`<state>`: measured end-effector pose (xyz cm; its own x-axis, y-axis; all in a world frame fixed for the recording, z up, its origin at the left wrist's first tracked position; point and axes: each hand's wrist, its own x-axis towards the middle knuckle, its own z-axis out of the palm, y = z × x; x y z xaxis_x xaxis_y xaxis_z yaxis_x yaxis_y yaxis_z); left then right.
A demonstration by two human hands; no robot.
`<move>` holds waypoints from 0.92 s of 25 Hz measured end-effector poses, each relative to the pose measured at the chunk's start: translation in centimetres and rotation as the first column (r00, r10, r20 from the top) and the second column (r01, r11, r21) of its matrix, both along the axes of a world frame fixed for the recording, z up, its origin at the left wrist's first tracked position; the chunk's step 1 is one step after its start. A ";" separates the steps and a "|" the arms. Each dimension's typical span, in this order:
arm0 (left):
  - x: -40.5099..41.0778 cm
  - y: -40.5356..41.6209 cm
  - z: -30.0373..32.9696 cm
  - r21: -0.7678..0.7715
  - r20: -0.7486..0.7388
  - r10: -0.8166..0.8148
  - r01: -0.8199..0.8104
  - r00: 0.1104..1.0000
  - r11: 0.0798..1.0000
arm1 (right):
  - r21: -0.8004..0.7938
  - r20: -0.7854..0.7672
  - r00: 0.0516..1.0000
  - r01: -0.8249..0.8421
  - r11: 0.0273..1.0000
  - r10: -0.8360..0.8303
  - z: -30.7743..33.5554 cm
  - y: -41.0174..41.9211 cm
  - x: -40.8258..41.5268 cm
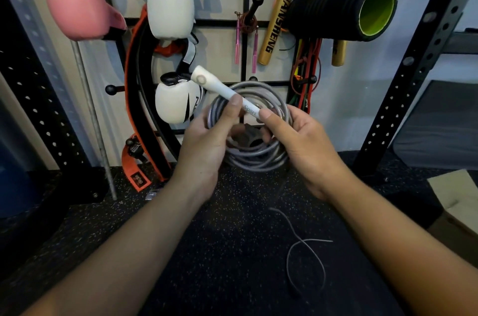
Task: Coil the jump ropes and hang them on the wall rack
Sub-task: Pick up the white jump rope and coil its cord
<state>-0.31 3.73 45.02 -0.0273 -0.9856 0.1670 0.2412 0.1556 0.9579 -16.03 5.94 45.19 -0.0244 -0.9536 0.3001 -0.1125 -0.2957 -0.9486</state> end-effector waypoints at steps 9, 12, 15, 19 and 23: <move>3.7 -0.4 3.8 0.104 0.893 -0.310 0.520 0.326 0.848 | 0.128 -0.537 0.806 -0.215 0.968 0.249 1.1 1.0 -2.0; 1.8 -0.3 1.4 0.091 0.829 -0.338 0.491 0.444 0.867 | 0.117 -0.539 0.791 -0.272 0.955 0.291 0.8 1.1 -1.8; 1.2 -0.1 0.4 0.138 0.707 -0.437 0.498 0.556 0.856 | 0.066 -0.513 0.828 -0.223 0.973 0.225 0.7 1.2 -2.0; 1.6 0.0 1.0 0.085 0.670 -0.425 0.505 0.609 0.859 | -0.120 -0.519 0.853 -0.012 0.993 -0.053 0.6 0.4 -2.8; 1.4 -0.3 1.6 0.019 0.029 -0.295 0.295 0.955 0.955 | 0.118 -0.212 0.977 -0.011 0.993 0.036 -0.3 -0.2 -5.2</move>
